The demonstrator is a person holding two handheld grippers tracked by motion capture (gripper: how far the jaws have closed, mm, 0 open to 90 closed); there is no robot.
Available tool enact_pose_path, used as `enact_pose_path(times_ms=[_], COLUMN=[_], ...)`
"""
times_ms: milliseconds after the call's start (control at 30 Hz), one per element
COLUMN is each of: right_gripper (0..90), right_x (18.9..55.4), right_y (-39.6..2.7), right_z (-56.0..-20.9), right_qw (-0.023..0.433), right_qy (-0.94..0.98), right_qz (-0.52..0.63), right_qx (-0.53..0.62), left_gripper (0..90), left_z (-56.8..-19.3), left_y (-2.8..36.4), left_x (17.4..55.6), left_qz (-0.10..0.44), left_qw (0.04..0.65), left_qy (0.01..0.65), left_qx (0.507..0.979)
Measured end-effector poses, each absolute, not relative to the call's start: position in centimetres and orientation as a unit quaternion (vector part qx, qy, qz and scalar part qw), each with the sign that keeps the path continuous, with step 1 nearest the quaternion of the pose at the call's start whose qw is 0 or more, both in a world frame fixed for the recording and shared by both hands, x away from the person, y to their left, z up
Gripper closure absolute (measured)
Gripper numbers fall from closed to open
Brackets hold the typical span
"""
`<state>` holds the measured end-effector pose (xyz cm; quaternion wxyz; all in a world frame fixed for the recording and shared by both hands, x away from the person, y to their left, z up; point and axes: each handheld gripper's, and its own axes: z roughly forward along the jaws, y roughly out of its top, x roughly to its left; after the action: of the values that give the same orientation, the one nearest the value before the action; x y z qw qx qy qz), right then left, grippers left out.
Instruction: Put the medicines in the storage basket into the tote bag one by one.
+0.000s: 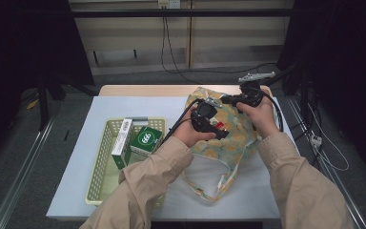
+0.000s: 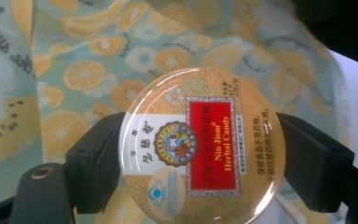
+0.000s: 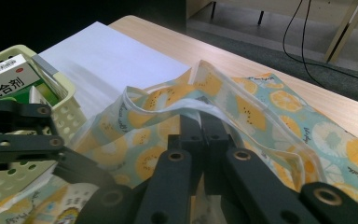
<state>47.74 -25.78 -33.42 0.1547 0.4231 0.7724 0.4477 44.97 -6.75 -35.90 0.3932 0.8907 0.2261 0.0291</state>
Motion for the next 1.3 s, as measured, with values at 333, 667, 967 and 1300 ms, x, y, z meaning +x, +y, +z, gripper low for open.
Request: enact_pose_path(times_ms=[333, 667, 967, 1300], right_gripper=[90.0, 90.0, 90.0, 90.0], right_x=[47.2, 47.0, 46.0, 45.4], right_y=[-25.4, -26.0, -26.1, -26.0], right_z=[-32.6, -33.3, -33.8, -34.6], right_qw=[0.152, 0.146, 0.148, 0.148], right_qy=[0.774, 0.772, 0.773, 0.776], right_qz=[0.448, 0.445, 0.442, 0.432], right_qx=[0.421, 0.429, 0.431, 0.434], left_gripper=[20.3, 8.7, 9.3, 9.7], left_z=[-37.4, -36.5, -35.4, -33.5], left_y=[-7.8, -7.5, -5.3, -1.6], left_x=[48.9, 49.3, 45.4, 43.1], left_qz=[0.056, 0.075, 0.039, 0.045], left_qw=[0.385, 0.388, 0.403, 0.406], left_qy=[0.285, 0.309, 0.283, 0.275], left_qx=[0.876, 0.865, 0.869, 0.87])
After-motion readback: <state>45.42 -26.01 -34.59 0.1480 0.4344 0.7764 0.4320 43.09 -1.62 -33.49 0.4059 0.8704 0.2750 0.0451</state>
